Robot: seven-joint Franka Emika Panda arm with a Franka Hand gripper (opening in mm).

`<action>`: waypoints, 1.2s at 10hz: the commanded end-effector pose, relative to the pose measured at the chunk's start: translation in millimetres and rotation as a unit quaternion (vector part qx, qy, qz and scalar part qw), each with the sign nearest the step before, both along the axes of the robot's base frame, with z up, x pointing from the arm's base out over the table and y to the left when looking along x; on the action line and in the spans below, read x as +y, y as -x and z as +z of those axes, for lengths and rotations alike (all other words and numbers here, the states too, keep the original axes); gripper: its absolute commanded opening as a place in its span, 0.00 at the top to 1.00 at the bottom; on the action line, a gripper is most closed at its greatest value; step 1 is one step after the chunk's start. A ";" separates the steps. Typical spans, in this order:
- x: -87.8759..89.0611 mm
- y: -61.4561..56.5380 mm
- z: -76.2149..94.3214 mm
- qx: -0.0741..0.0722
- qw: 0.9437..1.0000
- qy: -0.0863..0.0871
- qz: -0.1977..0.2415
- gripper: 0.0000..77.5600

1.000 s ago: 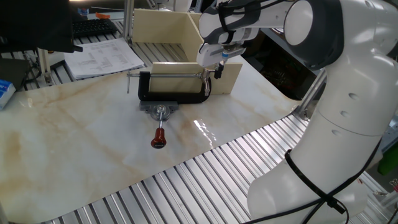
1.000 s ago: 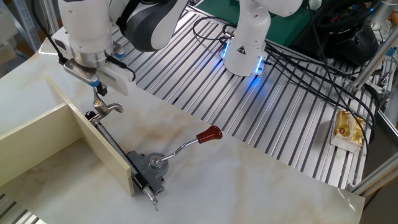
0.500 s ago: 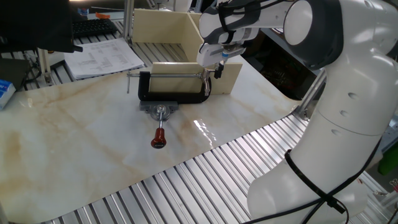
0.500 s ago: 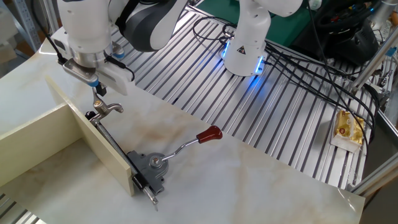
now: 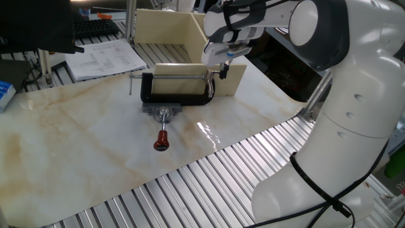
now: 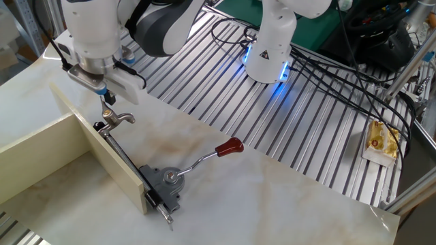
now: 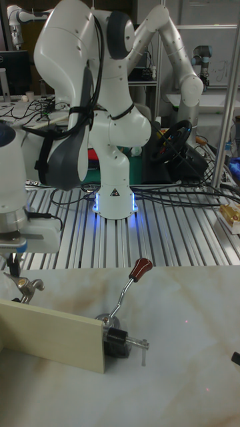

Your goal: Turn on the water tap

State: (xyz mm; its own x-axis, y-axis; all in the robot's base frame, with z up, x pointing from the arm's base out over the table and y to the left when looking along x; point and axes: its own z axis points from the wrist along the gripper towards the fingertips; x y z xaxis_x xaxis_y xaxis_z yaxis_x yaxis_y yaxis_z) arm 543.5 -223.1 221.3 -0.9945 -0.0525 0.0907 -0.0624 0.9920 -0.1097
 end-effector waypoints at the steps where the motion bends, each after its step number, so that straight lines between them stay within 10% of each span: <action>1: -6.6 6.0 12.6 0.008 1.000 0.002 -0.006 1.00; 12: -8.5 -3.4 6.3 0.007 1.000 0.002 -0.012 1.00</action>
